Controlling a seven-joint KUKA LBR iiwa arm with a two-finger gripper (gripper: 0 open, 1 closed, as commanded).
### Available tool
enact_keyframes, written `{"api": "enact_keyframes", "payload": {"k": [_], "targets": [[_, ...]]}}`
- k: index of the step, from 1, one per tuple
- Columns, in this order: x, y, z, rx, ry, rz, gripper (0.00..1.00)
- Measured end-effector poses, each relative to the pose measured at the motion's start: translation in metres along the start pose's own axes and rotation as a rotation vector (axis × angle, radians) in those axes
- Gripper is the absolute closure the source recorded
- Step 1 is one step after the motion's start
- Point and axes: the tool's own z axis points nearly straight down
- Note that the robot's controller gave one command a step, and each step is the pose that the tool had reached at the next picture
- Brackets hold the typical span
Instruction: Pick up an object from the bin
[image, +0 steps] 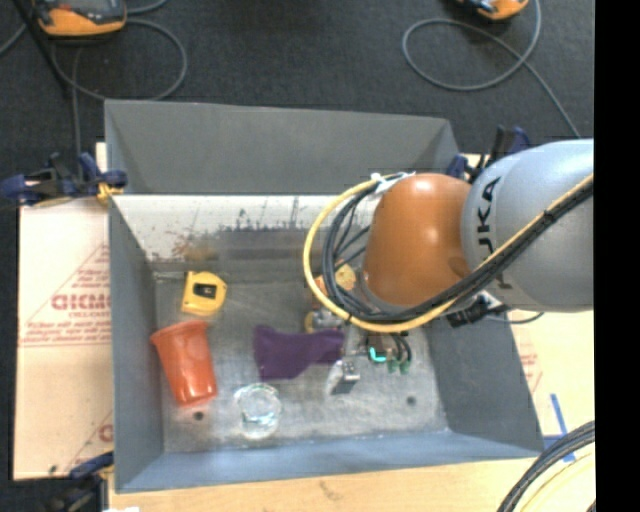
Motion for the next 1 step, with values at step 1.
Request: {"api": "enact_keyframes", "payload": {"k": [1], "targets": [[-0.0018, -0.0001, -0.0041, -0.001, -0.008, 0.001, 0.00]]}}
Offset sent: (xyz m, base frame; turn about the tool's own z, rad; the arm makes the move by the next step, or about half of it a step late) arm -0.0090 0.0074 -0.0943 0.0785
